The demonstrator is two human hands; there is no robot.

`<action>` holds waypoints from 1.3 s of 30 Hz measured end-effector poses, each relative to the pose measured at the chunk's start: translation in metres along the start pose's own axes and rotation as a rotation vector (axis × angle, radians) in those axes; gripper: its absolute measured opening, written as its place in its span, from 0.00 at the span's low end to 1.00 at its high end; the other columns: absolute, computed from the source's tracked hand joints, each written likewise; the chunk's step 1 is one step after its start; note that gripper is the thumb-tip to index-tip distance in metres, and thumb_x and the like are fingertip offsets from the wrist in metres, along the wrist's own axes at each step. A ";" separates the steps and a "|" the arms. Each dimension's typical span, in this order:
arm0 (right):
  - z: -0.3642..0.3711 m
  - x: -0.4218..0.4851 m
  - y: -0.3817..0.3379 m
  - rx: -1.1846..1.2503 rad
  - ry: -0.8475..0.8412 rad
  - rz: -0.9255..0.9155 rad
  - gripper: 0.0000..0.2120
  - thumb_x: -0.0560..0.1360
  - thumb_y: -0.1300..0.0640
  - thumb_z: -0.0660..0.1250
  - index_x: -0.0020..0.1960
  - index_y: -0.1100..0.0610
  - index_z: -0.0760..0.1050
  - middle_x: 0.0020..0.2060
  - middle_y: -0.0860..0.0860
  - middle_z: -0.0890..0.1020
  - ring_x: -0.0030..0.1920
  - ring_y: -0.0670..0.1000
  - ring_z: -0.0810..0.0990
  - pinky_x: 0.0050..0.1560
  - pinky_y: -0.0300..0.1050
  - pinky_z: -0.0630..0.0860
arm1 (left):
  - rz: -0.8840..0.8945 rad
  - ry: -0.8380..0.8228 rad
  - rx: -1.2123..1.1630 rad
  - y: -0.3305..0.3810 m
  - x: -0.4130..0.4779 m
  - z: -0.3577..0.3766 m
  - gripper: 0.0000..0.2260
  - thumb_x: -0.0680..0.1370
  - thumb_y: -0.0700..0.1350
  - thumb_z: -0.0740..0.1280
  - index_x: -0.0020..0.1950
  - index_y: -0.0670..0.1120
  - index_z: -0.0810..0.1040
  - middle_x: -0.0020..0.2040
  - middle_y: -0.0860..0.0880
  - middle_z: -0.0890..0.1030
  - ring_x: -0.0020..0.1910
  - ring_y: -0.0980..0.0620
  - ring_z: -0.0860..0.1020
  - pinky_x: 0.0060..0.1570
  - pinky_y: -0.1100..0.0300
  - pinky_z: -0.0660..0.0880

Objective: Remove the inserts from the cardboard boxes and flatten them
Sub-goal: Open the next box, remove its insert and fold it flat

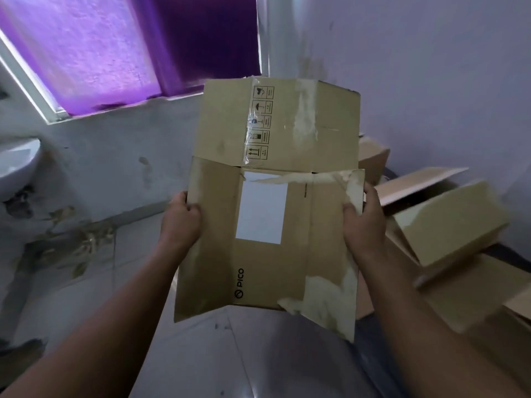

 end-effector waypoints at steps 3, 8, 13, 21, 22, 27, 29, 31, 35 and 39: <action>0.061 0.042 -0.009 -0.022 0.035 0.045 0.21 0.79 0.58 0.61 0.71 0.53 0.66 0.62 0.51 0.77 0.59 0.52 0.75 0.56 0.44 0.70 | 0.006 -0.064 0.005 -0.003 0.081 0.004 0.15 0.80 0.38 0.56 0.64 0.43 0.72 0.55 0.45 0.78 0.52 0.46 0.77 0.49 0.51 0.75; 0.156 0.111 -0.012 0.035 0.064 0.077 0.20 0.79 0.60 0.61 0.70 0.53 0.66 0.54 0.46 0.75 0.52 0.47 0.73 0.50 0.40 0.67 | 0.013 -0.103 -0.066 -0.018 0.207 0.022 0.13 0.81 0.40 0.54 0.64 0.43 0.71 0.54 0.44 0.78 0.49 0.46 0.77 0.46 0.49 0.78; 0.253 0.198 0.008 0.022 0.098 0.119 0.20 0.79 0.59 0.61 0.70 0.52 0.67 0.55 0.47 0.77 0.51 0.48 0.75 0.48 0.38 0.67 | 0.030 -0.108 -0.048 -0.035 0.340 0.060 0.08 0.81 0.41 0.56 0.56 0.44 0.72 0.48 0.44 0.78 0.42 0.47 0.76 0.40 0.52 0.77; 0.388 0.331 0.035 -0.048 0.139 0.247 0.20 0.78 0.59 0.61 0.69 0.53 0.67 0.57 0.48 0.77 0.56 0.52 0.75 0.53 0.44 0.71 | -0.028 -0.178 0.031 -0.053 0.540 0.118 0.06 0.77 0.42 0.57 0.47 0.43 0.74 0.45 0.41 0.78 0.44 0.39 0.78 0.44 0.40 0.78; 0.404 0.342 0.040 -0.054 0.138 0.266 0.21 0.78 0.58 0.61 0.70 0.53 0.66 0.60 0.49 0.76 0.59 0.53 0.75 0.57 0.48 0.73 | -0.037 -0.191 0.035 -0.057 0.563 0.124 0.07 0.77 0.42 0.57 0.48 0.43 0.74 0.45 0.41 0.78 0.45 0.39 0.78 0.45 0.39 0.78; 0.487 0.392 0.070 -0.064 0.218 0.368 0.22 0.79 0.56 0.60 0.73 0.53 0.63 0.67 0.52 0.74 0.64 0.55 0.73 0.63 0.58 0.72 | 0.008 -0.293 0.055 -0.075 0.682 0.173 0.08 0.76 0.39 0.57 0.48 0.41 0.75 0.42 0.42 0.78 0.41 0.42 0.77 0.40 0.48 0.76; 0.522 0.409 0.086 -0.061 0.269 0.422 0.22 0.78 0.56 0.59 0.72 0.52 0.64 0.65 0.51 0.75 0.62 0.55 0.75 0.61 0.57 0.74 | 0.019 -0.369 0.054 -0.088 0.730 0.202 0.07 0.76 0.38 0.57 0.48 0.42 0.74 0.41 0.45 0.77 0.40 0.45 0.75 0.37 0.53 0.73; 0.556 0.423 0.106 -0.061 0.336 0.481 0.22 0.78 0.57 0.58 0.72 0.51 0.64 0.63 0.51 0.76 0.58 0.53 0.76 0.57 0.53 0.76 | 0.040 -0.466 0.072 -0.104 0.776 0.237 0.07 0.76 0.38 0.57 0.48 0.43 0.74 0.40 0.45 0.77 0.39 0.46 0.75 0.37 0.54 0.72; 0.606 0.447 0.143 -0.043 0.459 0.618 0.23 0.76 0.60 0.57 0.70 0.49 0.66 0.59 0.49 0.78 0.50 0.49 0.79 0.45 0.44 0.76 | 0.107 -0.635 0.102 -0.128 0.847 0.311 0.07 0.77 0.37 0.56 0.50 0.44 0.73 0.41 0.48 0.76 0.39 0.48 0.74 0.34 0.59 0.70; 0.630 0.454 0.198 -0.053 0.582 0.736 0.19 0.76 0.63 0.58 0.66 0.51 0.71 0.53 0.45 0.79 0.51 0.46 0.78 0.51 0.40 0.74 | 0.186 -0.763 0.203 -0.159 0.885 0.390 0.09 0.77 0.38 0.56 0.52 0.43 0.75 0.45 0.45 0.77 0.44 0.44 0.75 0.42 0.54 0.71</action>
Point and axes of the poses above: each hand's wrist, its own x-axis towards the middle knuckle, its own z-axis out of the palm, y = z × x, the point moved 4 cm from there along x, towards the middle knuckle
